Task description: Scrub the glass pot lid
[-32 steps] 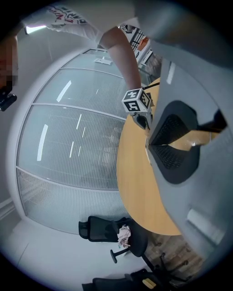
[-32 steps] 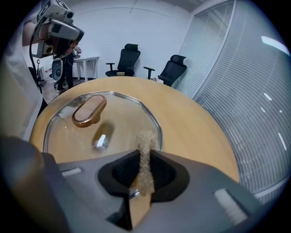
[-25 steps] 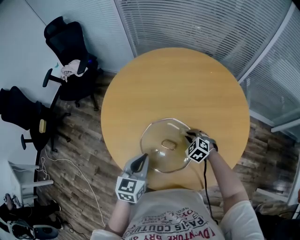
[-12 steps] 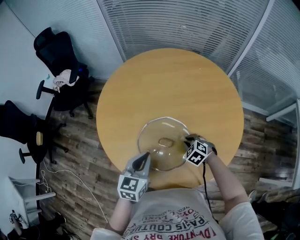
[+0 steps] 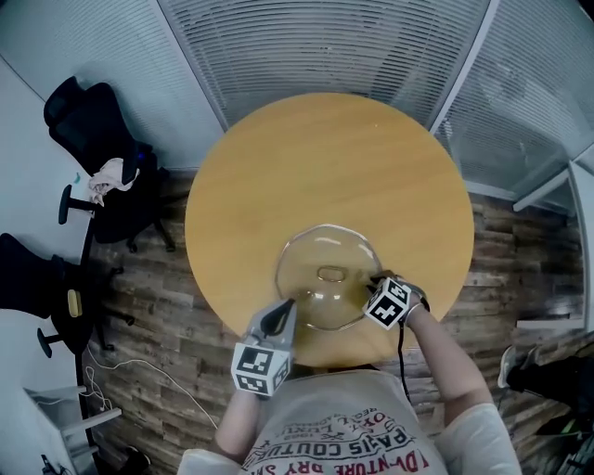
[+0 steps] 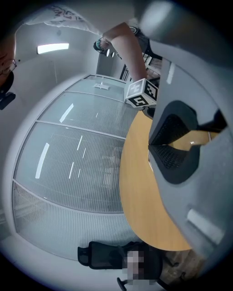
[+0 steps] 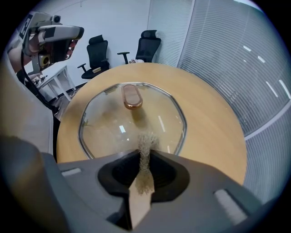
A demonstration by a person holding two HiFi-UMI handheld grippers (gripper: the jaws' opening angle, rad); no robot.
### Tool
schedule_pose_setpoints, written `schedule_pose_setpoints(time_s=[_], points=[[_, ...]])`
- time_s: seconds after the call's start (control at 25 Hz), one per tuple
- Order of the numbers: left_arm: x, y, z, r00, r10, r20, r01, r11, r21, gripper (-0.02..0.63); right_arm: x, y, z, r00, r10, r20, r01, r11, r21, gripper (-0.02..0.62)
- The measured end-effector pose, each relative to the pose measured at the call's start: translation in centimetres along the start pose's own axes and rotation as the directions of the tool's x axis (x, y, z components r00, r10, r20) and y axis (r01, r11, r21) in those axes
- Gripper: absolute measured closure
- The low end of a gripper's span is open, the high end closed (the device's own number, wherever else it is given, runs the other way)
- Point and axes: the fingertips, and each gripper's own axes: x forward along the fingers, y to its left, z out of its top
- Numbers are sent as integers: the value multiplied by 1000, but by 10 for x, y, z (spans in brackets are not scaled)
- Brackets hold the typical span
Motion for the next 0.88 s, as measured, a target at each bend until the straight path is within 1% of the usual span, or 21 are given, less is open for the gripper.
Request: schedule_pose_setpoints(time_s=[0.2, 0.36, 0.48, 0.64, 0.88], points=[[-8, 9, 0, 999, -45, -1, 45, 999, 9, 599, -6, 27, -1, 1000, 7, -29, -5, 997, 75, 531], [-16, 13, -3, 996, -85, -13, 86, 996, 27, 598, -8, 47, 0, 1000, -15, -17, 16, 993, 113, 531], [-20, 19, -3, 994, -105, -19, 105, 994, 43, 598, -9, 58, 4, 999, -28, -22, 31, 987, 159, 531], [-27, 27, -5, 992, -127, -24, 129, 991, 47, 599, -10, 76, 12, 1000, -15, -22, 20, 962, 274, 531], [-34, 34, -12, 985, -170, -42, 172, 983, 69, 598, -9, 93, 27, 998, -65, 12, 56, 919, 391, 531]])
